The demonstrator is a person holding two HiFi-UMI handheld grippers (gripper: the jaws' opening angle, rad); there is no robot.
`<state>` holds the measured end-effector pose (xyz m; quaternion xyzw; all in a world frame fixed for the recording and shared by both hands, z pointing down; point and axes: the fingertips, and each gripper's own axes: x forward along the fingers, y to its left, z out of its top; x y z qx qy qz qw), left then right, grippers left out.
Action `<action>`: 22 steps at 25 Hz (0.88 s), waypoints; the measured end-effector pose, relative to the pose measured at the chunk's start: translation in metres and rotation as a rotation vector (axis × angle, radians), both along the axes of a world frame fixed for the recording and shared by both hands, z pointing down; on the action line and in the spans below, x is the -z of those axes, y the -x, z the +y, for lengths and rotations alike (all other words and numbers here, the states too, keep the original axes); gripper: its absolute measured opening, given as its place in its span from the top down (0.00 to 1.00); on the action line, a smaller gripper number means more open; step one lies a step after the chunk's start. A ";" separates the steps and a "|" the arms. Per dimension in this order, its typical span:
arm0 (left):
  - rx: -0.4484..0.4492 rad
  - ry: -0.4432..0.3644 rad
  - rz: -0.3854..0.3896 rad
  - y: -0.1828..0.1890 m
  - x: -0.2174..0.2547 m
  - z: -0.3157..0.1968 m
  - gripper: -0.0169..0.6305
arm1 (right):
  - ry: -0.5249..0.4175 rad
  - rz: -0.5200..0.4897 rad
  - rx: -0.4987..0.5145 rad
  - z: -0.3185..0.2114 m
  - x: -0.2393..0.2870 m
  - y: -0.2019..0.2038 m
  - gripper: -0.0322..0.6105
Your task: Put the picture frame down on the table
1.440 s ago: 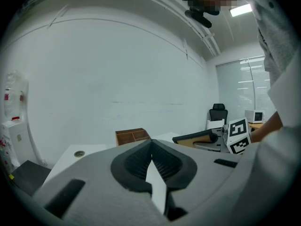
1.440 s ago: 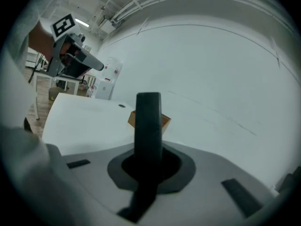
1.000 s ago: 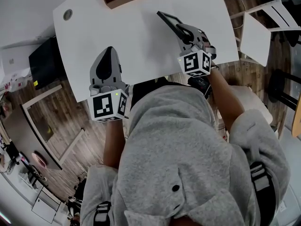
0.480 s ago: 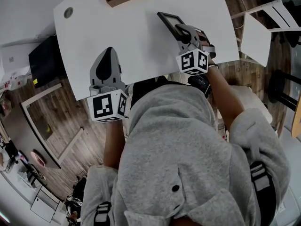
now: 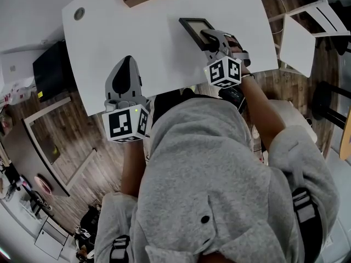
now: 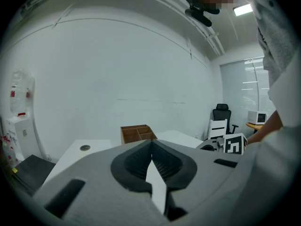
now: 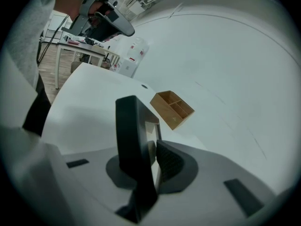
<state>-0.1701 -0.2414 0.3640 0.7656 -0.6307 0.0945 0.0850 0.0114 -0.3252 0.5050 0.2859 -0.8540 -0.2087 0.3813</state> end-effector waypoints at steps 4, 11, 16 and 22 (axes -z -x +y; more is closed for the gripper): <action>0.005 -0.006 -0.002 0.000 0.002 0.004 0.94 | 0.063 0.008 0.039 0.011 -0.008 0.004 0.79; 0.018 -0.010 -0.007 0.006 0.004 0.009 0.94 | 0.174 0.049 0.116 0.027 -0.027 0.013 0.61; 0.026 -0.014 -0.008 0.007 0.004 0.014 0.94 | 0.268 0.075 0.179 0.042 -0.042 0.018 0.53; 0.039 -0.016 -0.009 0.014 0.005 0.019 0.94 | 0.338 0.137 0.235 0.054 -0.056 0.022 0.46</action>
